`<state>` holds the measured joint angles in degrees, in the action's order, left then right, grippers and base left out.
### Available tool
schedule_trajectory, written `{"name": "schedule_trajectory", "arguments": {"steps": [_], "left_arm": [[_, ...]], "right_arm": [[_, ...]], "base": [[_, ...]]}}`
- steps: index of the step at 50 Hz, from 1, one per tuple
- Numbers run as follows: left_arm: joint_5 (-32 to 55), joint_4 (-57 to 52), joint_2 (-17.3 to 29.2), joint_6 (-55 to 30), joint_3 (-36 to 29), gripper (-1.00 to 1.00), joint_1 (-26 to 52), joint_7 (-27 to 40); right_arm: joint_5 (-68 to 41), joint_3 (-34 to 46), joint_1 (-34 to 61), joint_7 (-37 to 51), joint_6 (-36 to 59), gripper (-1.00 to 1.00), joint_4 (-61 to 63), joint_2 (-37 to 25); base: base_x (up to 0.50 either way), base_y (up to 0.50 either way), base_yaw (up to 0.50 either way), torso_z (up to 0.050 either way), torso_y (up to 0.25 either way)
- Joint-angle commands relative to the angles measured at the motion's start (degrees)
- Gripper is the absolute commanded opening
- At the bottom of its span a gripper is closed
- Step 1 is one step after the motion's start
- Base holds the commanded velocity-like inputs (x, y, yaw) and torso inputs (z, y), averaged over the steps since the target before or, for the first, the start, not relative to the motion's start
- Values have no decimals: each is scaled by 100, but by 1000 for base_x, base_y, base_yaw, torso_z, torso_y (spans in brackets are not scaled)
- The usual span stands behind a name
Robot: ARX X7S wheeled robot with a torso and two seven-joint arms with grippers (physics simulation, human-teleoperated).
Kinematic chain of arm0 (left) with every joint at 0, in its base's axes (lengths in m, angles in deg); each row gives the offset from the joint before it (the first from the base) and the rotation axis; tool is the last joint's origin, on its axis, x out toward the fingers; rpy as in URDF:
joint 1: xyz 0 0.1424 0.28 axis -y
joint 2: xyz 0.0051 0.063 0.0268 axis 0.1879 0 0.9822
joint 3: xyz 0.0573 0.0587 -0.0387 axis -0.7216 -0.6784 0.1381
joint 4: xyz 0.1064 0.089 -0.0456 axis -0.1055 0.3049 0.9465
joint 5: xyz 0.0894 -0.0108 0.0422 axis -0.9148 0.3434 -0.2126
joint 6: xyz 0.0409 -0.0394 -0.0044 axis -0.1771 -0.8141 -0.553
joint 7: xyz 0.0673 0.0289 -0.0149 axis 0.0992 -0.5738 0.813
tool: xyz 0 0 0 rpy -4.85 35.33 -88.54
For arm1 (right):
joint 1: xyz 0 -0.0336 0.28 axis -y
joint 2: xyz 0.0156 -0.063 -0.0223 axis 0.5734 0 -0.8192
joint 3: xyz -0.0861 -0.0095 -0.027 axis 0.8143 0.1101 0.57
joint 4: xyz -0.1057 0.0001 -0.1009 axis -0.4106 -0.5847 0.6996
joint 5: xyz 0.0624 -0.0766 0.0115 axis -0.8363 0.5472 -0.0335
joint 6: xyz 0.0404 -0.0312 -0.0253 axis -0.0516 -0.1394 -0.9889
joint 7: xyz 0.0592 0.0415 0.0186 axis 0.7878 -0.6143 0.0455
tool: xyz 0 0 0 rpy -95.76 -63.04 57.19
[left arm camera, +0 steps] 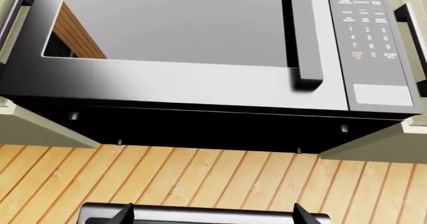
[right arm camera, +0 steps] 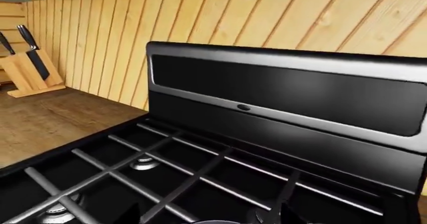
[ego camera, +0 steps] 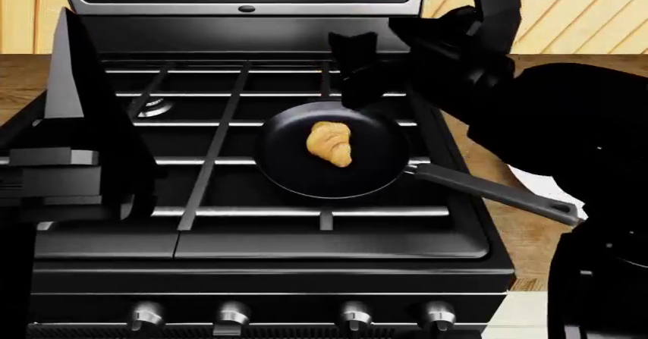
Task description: Pick the croissant and place it on the pan. Then turn on the stove to warm the croissant.
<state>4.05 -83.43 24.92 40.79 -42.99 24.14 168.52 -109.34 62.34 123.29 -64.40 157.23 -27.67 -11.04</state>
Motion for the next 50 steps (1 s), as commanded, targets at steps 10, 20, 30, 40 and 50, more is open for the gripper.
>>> {"name": "schedule_trajectory", "arguments": {"steps": [10, 20, 30, 40, 50], "left_arm": [[-95, 0, 66, 196, -277, 100, 224, 0], [-124, 0, 74, 89, -230, 100, 186, -1], [-153, 0, 198, 150, -533, 100, 560, -1], [-173, 0, 150, 131, -596, 100, 615, 0], [-176, 0, 97, -11, -810, 100, 877, 1]], "right_arm": [[-2440, -1742, 561, 2233, 1547, 100, 1553, 65], [-4948, -1739, 755, 4643, 1128, 100, 2047, -494], [-6727, -1599, 854, 6413, -88, 100, 2965, -1774], [-7013, -1780, 598, 6602, -311, 100, 3151, -2142], [-6807, -1888, 422, 6433, -227, 100, 3120, -2073]], "base": [[0, 0, 0, 0, 0], [0, 0, 0, 0, 0], [0, 0, 0, 0, 0], [0, 0, 0, 0, 0], [0, 0, 0, -11, 0]]}}
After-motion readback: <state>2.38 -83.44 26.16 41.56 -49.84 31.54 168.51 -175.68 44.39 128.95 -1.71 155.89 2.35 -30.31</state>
